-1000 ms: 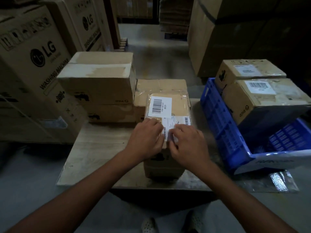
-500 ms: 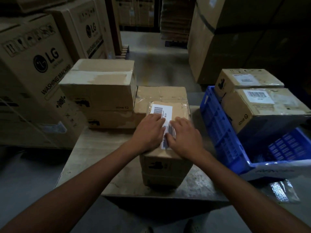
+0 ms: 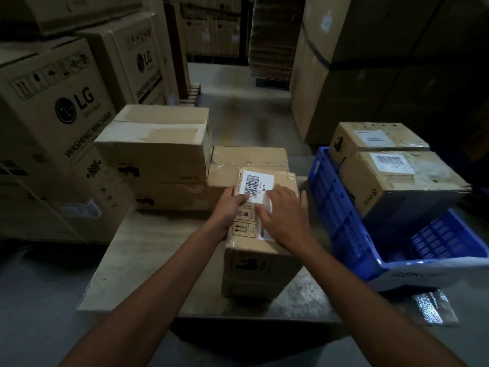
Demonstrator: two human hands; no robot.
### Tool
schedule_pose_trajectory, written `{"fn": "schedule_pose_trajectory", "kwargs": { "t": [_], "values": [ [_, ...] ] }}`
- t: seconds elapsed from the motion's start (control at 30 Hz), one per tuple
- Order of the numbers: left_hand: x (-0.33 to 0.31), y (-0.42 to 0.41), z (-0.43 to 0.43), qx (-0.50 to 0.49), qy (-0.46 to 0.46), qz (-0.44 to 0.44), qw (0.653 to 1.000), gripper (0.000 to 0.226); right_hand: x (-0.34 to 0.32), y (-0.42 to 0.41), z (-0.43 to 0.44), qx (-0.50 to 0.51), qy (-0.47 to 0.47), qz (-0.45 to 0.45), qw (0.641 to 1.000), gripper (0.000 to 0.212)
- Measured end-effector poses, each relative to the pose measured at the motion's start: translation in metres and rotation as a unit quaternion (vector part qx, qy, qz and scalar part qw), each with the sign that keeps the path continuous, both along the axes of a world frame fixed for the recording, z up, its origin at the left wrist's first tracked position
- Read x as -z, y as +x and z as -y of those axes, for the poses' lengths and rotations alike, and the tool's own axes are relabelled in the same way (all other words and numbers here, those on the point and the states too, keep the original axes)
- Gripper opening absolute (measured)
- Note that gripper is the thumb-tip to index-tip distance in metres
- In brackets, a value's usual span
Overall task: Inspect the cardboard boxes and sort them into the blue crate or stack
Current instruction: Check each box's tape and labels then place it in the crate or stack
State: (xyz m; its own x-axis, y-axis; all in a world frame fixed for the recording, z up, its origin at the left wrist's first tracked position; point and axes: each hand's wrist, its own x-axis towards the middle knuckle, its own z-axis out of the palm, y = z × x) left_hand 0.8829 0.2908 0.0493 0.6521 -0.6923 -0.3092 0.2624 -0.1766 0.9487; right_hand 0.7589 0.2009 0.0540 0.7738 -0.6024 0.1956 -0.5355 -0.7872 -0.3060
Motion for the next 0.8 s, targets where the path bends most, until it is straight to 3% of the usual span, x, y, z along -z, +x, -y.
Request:
{"fn": "schedule_pose_trajectory", "kwargs": {
  "t": [0.1, 0.2, 0.27, 0.33, 0.43, 0.5, 0.57, 0.63, 0.8],
  "values": [
    [-0.012, -0.030, 0.017, 0.014, -0.051, -0.013, 0.998, 0.035, -0.007, -0.018, -0.002, 0.016, 0.073, 0.067, 0.995, 0.059],
    [-0.012, -0.056, 0.031, 0.014, -0.040, 0.011, 0.999, 0.039, -0.009, -0.039, 0.014, 0.066, 0.166, -0.002, 0.984, 0.085],
    [0.012, -0.059, 0.038, -0.006, 0.053, 0.103, 0.993, 0.034, -0.007, -0.057, 0.029, 0.082, 0.194, 0.001, 0.978, 0.093],
    [0.054, -0.054, 0.037, -0.021, 0.187, 0.138, 0.972, 0.045, -0.004, -0.075, 0.044, 0.101, 0.224, 0.038, 0.969, 0.097],
    [0.170, -0.015, 0.033, -0.047, 0.269, 0.067, 0.960, 0.080, -0.003, -0.102, 0.053, 0.106, 0.276, 0.085, 0.951, 0.101],
    [0.197, -0.009, 0.029, -0.041, 0.250, 0.015, 0.967, 0.080, -0.001, -0.118, 0.057, 0.102, 0.309, 0.113, 0.939, 0.092],
    [0.149, -0.036, 0.023, -0.071, 0.248, 0.026, 0.966, 0.062, 0.001, -0.131, 0.064, 0.109, 0.344, 0.155, 0.919, 0.076],
    [0.086, -0.063, 0.015, -0.102, 0.273, 0.110, 0.950, 0.047, 0.001, -0.144, 0.072, 0.117, 0.386, 0.201, 0.893, 0.065],
    [0.010, -0.065, -0.006, -0.115, 0.298, 0.289, 0.902, 0.045, -0.008, -0.159, 0.094, 0.096, 0.468, 0.291, 0.829, 0.041]
  ]
}}
